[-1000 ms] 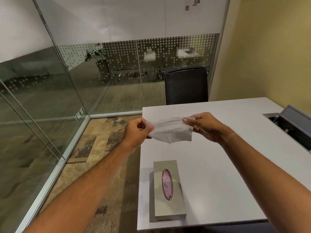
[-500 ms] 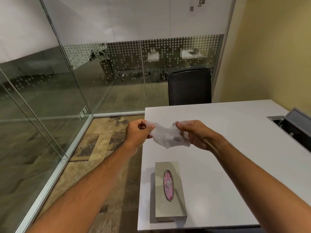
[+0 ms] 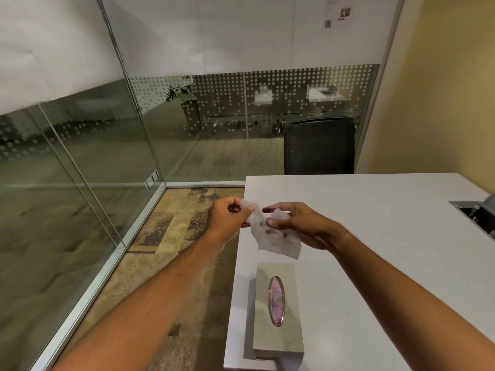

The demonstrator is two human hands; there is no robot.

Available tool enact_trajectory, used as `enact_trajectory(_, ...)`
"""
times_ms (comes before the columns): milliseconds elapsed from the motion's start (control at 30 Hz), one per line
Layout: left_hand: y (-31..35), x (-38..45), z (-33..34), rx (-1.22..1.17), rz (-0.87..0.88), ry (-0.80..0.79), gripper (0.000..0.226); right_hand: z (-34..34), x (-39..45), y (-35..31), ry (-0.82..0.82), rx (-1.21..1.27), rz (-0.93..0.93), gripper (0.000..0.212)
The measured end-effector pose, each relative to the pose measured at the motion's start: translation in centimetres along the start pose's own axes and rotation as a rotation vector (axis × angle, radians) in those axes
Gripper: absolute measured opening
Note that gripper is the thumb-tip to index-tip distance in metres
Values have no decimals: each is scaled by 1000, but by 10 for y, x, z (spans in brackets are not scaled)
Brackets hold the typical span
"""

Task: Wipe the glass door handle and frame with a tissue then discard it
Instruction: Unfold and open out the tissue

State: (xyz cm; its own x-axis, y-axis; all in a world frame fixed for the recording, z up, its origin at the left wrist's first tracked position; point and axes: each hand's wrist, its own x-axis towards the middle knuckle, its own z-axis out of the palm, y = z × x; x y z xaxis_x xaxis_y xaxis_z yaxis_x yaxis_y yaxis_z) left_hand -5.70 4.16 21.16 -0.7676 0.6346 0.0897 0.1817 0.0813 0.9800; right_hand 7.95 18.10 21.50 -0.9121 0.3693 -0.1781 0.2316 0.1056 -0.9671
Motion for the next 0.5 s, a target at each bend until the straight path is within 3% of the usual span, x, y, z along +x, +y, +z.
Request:
enact_trajectory(167, -1, -10, -10, 101, 42, 51, 10, 17, 3, -2, 77, -153, -130, 9)
enact_trajectory(267, -5, -16, -22, 295, 121, 80, 18, 28, 8, -4, 228, -421, -295, 14)
enact_trajectory(367, -11, -24, -40, 576, 218, 135, 46, 42, 11, -4, 399, -631, -455, 21)
enact_trajectory(500, -19, -44, -70, 1014, 247, 232, 89, 63, 16, -9, 492, -756, -642, 25)
